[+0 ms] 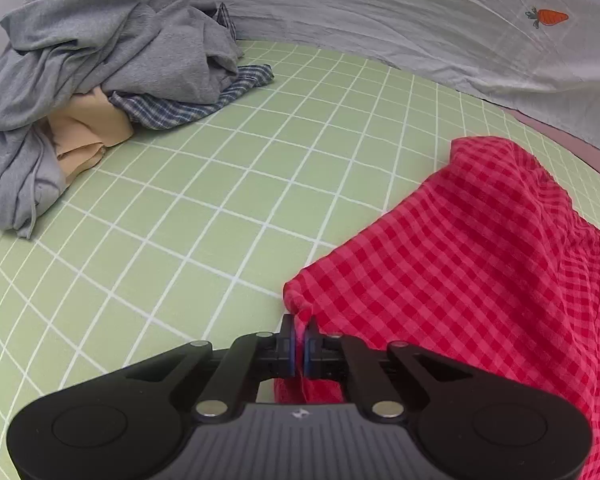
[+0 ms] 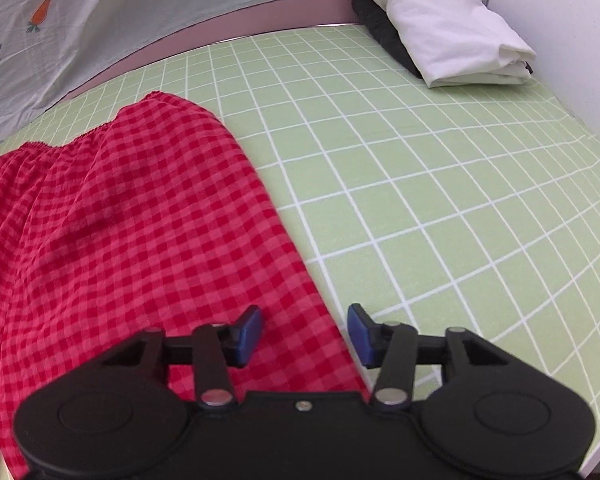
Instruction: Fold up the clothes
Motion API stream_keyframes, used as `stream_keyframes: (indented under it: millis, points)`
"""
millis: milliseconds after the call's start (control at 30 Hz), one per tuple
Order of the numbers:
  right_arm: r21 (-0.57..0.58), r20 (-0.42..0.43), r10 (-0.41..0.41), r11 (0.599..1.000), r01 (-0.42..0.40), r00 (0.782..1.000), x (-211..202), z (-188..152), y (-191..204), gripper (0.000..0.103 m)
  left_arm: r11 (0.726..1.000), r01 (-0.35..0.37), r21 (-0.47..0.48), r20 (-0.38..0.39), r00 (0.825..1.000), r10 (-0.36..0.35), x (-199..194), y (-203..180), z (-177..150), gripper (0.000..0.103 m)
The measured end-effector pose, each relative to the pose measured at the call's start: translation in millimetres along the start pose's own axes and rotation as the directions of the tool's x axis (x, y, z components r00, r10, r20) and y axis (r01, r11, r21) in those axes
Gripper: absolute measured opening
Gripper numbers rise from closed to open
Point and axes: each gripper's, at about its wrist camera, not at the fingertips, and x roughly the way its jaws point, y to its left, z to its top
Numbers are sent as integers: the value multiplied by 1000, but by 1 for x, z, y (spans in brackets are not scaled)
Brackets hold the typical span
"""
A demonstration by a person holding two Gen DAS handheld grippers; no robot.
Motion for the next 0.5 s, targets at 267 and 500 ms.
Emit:
stream_keyframes:
  millis: [267, 500]
  points:
    - [-6, 44, 38, 999, -37, 998, -31, -7, -5, 1, 993, -7, -115, 23, 1000, 10, -46, 44, -43, 4]
    - [3, 11, 9, 1000, -9, 1000, -35, -22, -12, 24, 989, -16, -149, -19, 1000, 13, -57, 62, -69, 14]
